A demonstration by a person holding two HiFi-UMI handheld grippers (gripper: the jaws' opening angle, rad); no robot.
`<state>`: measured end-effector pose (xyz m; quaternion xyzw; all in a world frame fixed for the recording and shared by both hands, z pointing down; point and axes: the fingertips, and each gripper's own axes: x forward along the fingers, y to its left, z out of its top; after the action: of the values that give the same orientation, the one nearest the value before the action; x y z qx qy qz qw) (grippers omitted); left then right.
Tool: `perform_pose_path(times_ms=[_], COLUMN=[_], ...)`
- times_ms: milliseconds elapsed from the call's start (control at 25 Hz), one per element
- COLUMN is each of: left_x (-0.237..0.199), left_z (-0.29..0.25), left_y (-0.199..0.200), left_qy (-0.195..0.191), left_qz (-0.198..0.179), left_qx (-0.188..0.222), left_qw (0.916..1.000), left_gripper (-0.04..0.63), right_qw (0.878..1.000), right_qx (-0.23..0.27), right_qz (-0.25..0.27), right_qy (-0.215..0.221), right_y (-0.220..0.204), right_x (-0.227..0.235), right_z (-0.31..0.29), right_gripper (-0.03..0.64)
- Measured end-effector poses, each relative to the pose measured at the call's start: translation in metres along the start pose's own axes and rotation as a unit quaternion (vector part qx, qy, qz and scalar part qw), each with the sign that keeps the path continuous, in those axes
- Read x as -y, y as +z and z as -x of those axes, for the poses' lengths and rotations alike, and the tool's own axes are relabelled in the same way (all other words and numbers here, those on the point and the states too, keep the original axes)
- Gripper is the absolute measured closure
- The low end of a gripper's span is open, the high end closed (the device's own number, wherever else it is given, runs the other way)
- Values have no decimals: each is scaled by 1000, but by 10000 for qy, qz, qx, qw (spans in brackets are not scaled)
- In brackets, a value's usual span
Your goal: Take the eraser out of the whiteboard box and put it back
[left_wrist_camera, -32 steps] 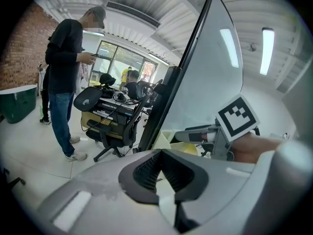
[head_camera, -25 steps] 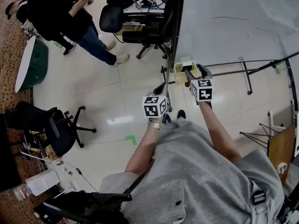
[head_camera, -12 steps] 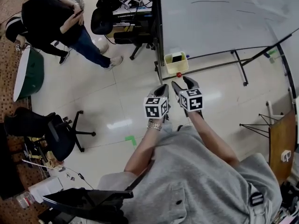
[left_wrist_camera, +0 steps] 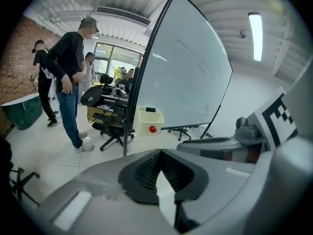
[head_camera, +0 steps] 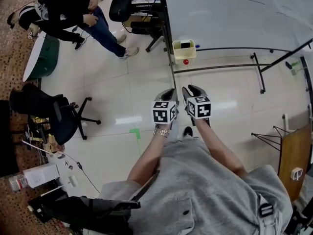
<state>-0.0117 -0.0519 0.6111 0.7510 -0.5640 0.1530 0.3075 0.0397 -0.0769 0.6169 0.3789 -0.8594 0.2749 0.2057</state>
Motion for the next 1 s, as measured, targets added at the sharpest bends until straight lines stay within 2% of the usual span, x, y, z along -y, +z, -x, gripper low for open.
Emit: perform_pose_path(times_ms=[240, 560, 1000], left_x=[24, 38, 13], left_z=[20, 27, 43], left_y=[-17, 0, 6], left_qy=[-157, -431, -382], left_qz=[-166, -286, -210], left_qx=[-78, 227, 434], left_qw=[9997, 9984, 9981], left_gripper=[591, 591, 591], right_qw=[9997, 9996, 9992], right_qx=[-38, 145, 150], right_qz=[177, 238, 355], right_qy=[180, -12, 140], right_y=[-17, -3, 1], right_x=[-25, -23, -45], right_z=[21, 35, 29], right_gripper=[589, 592, 592])
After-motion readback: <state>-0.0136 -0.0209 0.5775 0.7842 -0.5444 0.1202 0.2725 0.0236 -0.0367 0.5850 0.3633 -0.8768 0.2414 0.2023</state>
